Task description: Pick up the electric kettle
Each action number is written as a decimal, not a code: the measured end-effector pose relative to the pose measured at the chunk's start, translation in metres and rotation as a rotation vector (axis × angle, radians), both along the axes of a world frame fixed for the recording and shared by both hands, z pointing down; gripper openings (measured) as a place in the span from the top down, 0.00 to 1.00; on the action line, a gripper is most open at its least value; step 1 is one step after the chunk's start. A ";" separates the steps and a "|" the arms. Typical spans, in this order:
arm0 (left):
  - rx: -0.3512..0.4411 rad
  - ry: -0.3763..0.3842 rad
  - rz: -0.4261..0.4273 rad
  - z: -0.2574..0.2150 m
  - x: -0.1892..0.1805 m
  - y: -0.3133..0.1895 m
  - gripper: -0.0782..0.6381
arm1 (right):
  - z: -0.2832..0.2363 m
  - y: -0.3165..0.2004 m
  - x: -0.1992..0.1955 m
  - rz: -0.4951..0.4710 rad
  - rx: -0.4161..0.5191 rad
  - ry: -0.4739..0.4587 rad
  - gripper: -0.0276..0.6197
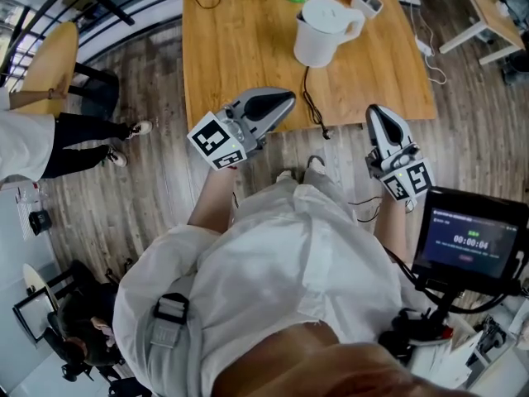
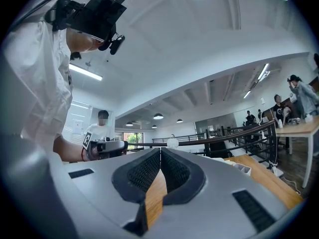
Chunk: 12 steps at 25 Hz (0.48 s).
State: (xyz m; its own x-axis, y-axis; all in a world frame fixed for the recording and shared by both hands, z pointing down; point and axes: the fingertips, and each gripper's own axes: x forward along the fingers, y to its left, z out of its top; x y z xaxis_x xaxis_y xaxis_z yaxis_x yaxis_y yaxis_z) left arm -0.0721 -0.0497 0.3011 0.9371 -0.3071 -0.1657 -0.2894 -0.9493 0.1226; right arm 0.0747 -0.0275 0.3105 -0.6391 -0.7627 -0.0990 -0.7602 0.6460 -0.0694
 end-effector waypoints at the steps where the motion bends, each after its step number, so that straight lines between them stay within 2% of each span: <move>1: 0.001 -0.001 -0.003 0.000 -0.001 0.001 0.88 | 0.000 0.000 0.000 -0.002 0.002 -0.002 0.94; 12: -0.005 -0.039 -0.014 0.014 0.028 -0.036 0.88 | 0.029 -0.051 0.026 -0.098 -0.051 -0.011 0.94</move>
